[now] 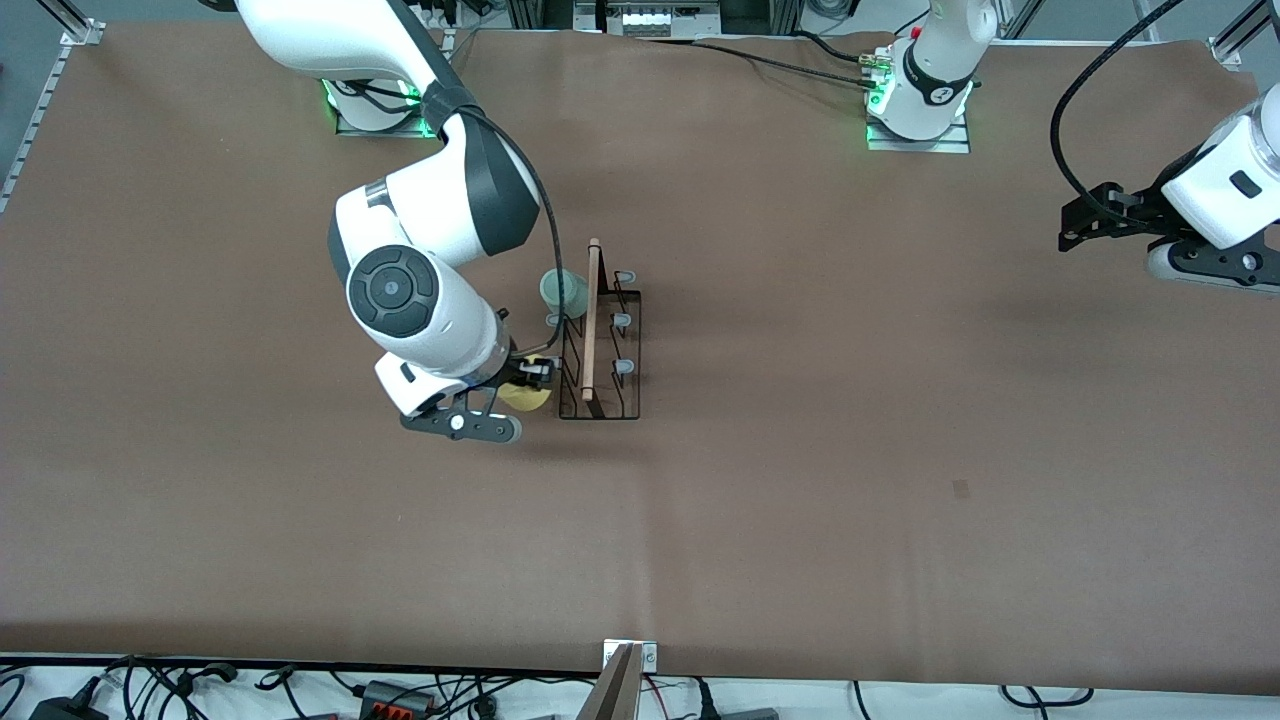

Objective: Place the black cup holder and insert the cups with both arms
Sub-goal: 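Carry the yellow cup to the rack and hang it on a peg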

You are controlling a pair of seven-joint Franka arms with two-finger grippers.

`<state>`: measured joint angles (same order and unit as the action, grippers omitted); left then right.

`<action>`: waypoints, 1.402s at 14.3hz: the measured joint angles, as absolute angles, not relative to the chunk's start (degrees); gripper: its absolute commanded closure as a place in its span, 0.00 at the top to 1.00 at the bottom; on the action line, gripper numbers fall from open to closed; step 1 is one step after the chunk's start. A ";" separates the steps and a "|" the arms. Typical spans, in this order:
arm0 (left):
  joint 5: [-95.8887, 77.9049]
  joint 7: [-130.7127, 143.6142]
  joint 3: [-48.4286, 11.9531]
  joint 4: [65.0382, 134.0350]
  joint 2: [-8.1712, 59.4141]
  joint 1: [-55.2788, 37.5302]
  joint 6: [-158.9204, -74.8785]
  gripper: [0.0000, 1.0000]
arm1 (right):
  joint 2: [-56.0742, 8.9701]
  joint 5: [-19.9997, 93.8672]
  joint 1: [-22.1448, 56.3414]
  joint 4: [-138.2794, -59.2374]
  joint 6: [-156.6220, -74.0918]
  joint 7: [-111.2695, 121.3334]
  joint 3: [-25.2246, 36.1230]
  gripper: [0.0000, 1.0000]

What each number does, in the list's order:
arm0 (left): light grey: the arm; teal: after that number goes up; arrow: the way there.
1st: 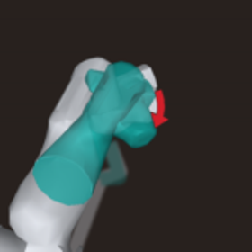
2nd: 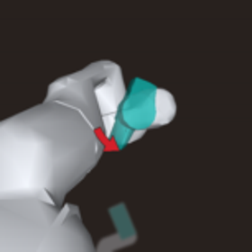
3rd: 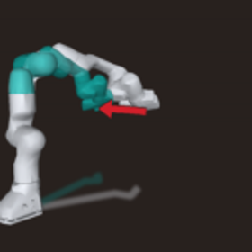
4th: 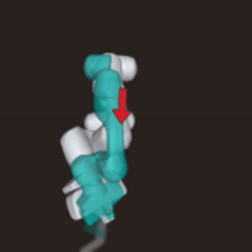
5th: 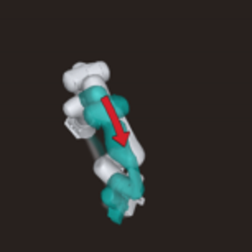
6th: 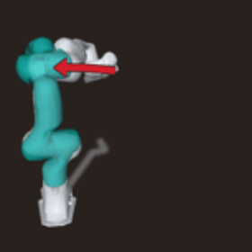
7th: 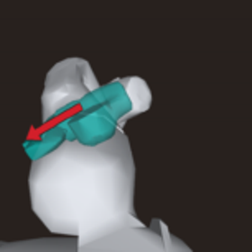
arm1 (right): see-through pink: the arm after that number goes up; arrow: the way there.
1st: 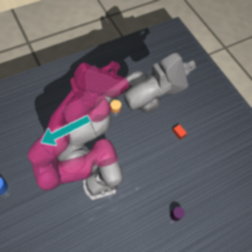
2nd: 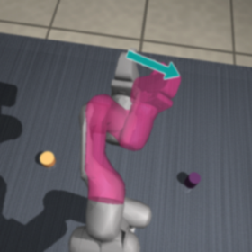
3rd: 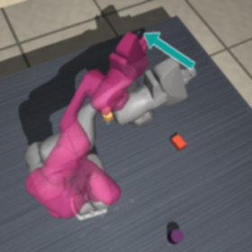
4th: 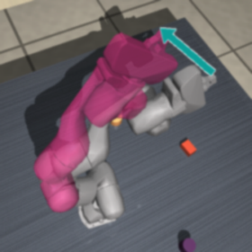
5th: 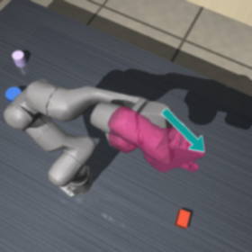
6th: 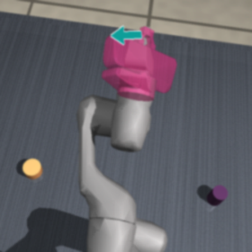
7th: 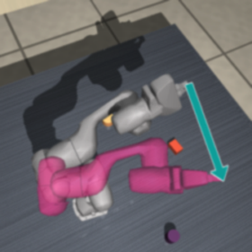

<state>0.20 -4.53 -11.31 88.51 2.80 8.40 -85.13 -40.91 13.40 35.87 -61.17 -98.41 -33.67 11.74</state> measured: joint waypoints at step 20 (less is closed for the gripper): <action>0.19 -4.53 -11.31 88.51 2.80 8.40 -85.13 1.00 | -46.17 13.89 37.95 -62.19 -98.85 -35.39 11.27 1.00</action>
<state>0.19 -4.53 -11.31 88.51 2.80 8.40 -85.13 -46.17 13.89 37.95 -62.19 -98.85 -35.39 11.27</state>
